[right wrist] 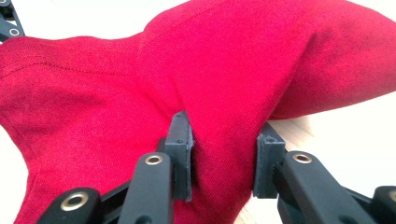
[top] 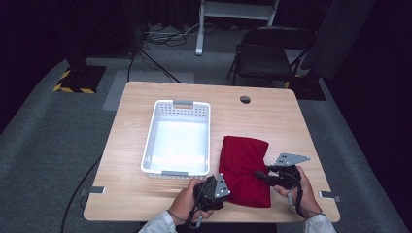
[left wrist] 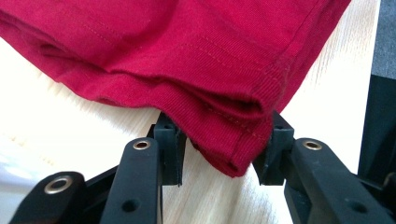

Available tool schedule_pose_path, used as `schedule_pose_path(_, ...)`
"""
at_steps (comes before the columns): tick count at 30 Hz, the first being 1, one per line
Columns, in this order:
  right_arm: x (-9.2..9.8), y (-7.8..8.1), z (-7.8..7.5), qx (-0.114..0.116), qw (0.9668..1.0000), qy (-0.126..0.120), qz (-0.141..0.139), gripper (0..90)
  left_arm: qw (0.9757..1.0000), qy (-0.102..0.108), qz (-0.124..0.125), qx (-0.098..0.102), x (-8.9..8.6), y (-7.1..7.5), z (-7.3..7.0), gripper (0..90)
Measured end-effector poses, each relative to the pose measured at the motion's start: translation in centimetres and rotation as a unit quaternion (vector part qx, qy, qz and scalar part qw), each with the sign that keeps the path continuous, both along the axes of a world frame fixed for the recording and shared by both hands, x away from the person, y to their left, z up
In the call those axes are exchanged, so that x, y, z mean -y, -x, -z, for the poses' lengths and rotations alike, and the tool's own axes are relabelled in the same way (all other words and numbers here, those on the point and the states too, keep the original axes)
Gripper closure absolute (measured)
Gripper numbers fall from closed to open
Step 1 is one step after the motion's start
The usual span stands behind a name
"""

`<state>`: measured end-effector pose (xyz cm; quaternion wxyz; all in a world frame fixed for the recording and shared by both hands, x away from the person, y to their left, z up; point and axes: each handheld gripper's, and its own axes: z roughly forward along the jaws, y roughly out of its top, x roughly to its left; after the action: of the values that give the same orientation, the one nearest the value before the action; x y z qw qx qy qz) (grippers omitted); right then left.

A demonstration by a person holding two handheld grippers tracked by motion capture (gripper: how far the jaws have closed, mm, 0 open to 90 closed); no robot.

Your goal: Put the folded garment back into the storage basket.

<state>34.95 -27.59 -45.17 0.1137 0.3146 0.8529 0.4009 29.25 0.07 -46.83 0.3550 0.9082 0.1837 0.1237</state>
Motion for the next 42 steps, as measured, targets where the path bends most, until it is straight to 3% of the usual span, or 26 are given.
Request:
schedule_pose_path(12,0.6,0.0,-1.7,0.016,0.9998,0.002,0.01,66.6,0.9999,0.012,0.004,0.005,0.6,-0.8,-1.7,62.6)
schedule_pose_path(21,0.7,-0.3,-3.0,0.03,0.9994,0.007,0.015,66.9,0.9998,0.01,0.005,0.014,1.0,-1.2,-2.7,62.9)
schedule_pose_path(42,1.0,-1.5,-5.9,0.062,0.9976,0.007,0.029,66.9,0.9986,0.015,-0.008,0.051,1.4,-3.0,-5.7,63.2)
